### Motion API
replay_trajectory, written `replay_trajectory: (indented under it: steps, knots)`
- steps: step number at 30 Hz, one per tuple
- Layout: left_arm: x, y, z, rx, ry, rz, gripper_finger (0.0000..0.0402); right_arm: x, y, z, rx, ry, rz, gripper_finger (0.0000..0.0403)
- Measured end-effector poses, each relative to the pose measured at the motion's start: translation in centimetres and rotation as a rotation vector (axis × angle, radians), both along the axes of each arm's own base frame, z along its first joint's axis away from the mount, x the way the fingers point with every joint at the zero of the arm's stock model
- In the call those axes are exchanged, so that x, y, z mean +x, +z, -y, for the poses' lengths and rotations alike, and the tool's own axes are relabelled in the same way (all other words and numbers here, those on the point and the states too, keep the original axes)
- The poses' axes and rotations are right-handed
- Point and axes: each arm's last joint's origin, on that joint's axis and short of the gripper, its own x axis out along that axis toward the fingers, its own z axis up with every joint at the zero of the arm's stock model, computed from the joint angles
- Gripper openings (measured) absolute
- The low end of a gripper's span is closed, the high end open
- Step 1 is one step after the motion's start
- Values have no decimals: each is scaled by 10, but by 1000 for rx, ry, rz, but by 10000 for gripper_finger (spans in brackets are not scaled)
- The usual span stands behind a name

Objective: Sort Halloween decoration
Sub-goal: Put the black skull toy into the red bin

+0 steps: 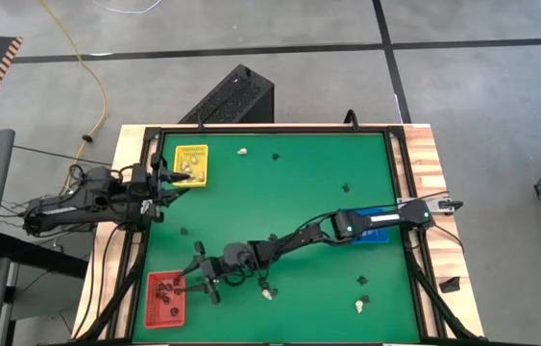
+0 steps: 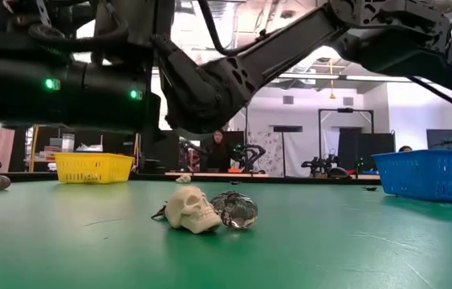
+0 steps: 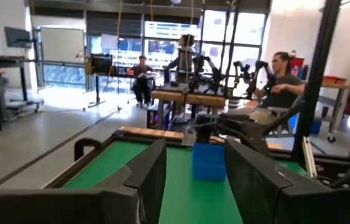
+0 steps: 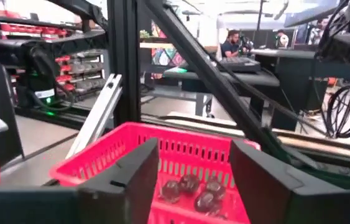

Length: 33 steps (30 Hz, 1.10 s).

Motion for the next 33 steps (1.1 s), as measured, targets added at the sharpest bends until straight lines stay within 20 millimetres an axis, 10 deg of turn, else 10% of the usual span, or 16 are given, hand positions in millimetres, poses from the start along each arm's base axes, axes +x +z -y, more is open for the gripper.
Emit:
replay_trajectory:
  steps: [6, 10, 17, 24, 33]
  knots:
    - [0, -3, 0, -67, -10, -17, 151, 0, 14, 4, -10, 39, -187, 252]
    - [2, -8, 1, -99, -77, -74, 151, -17, 64, 8, -126, 118, -461, 253]
    - [16, -15, -1, -100, -33, -175, 151, -84, 142, 19, -444, 93, -817, 245]
    - [43, -19, -4, -74, -39, -290, 151, -160, 231, 74, -466, -55, -1022, 224]
    - [73, -6, 2, -139, -178, -613, 151, -246, 253, 78, -217, -433, -960, 197]
